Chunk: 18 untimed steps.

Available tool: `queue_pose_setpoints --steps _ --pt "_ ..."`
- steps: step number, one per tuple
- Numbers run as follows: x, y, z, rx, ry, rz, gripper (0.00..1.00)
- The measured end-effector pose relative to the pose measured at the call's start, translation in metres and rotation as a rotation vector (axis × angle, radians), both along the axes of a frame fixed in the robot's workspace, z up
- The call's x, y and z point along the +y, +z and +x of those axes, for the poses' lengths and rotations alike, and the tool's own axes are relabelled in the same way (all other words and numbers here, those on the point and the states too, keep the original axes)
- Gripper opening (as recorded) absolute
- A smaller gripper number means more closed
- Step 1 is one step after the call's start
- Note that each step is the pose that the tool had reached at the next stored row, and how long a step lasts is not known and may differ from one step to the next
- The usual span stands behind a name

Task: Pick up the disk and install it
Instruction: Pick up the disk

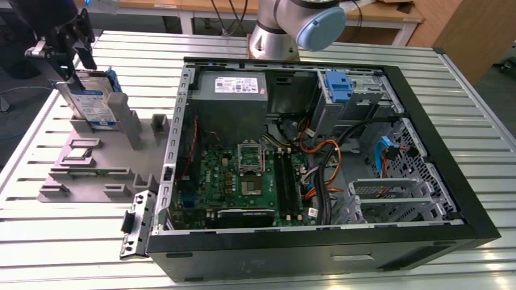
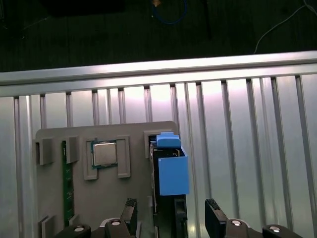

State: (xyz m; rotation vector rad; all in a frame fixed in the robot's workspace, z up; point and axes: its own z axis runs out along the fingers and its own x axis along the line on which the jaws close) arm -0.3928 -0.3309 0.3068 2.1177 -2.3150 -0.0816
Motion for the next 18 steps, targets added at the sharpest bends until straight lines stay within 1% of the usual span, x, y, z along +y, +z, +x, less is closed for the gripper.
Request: queue_pose_setpoints --steps 7,10,14,18 --pt "0.0001 -0.0024 0.0 0.0001 0.073 -0.0002 0.65" --pt "0.0001 -0.0044 0.0 0.0001 0.08 -0.0017 0.65" --pt "0.0001 -0.0089 0.0 0.0002 0.08 -0.0028 0.65" --pt "0.0001 -0.0099 -0.0001 0.0003 0.08 -0.0032 0.65"
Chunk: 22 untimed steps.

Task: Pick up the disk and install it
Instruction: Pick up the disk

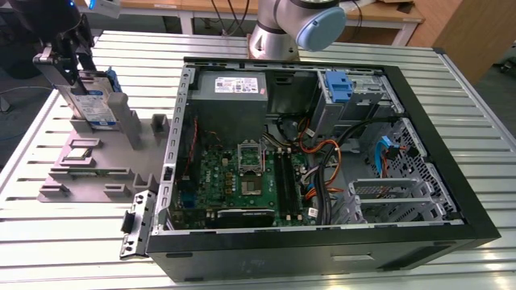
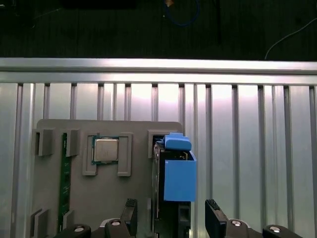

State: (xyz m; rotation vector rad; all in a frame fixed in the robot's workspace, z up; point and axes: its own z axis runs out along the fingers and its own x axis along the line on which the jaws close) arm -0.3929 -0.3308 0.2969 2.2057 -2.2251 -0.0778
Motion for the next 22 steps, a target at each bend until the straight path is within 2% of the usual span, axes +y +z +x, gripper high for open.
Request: queue_pose_setpoints --steps 19,21,22 --pt "0.0001 0.0013 -0.001 -0.0002 0.0 -0.0001 0.65" --pt "0.0001 0.0014 -0.001 -0.0002 0.0 0.0 0.63" --pt "0.0001 0.0014 -0.001 -0.0002 0.0 0.0 0.56"
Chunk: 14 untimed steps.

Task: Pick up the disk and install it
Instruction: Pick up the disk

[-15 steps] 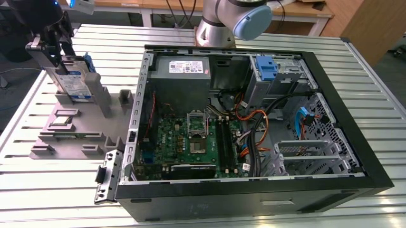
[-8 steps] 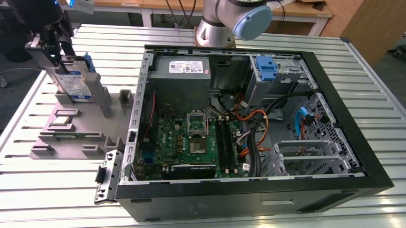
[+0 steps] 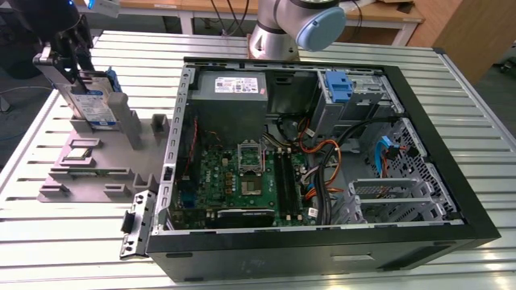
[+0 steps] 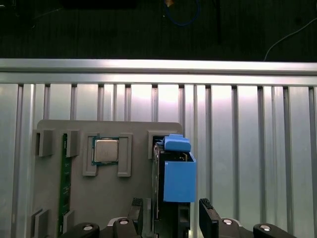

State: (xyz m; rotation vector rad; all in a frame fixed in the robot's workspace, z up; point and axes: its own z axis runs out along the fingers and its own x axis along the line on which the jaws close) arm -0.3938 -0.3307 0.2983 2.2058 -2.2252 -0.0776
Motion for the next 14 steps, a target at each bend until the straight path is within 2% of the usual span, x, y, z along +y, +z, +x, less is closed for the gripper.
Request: queue_pose_setpoints --steps 14 --pt "0.0 0.001 0.0017 0.0007 0.0 0.0 0.56"
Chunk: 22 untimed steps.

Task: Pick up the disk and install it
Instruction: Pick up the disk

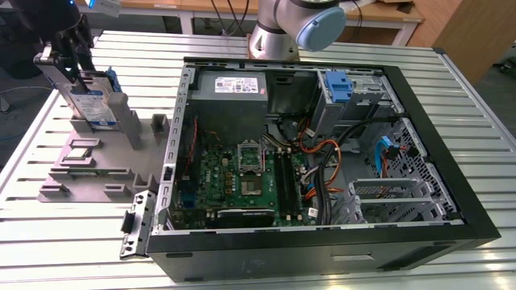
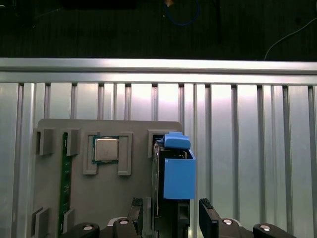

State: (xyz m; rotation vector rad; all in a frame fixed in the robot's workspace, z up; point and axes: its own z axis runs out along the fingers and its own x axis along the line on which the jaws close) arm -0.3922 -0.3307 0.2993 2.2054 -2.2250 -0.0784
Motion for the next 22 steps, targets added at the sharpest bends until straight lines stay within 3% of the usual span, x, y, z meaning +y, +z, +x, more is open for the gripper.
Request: queue_pose_setpoints --steps 7,8,22 --pt "0.0 0.0 0.0003 -0.0001 0.0 0.0001 0.55" --pt "0.0 0.0 0.0003 -0.0001 0.0 0.0 0.48" --pt "0.0 0.0 0.0006 0.0 0.0 0.0 0.47"
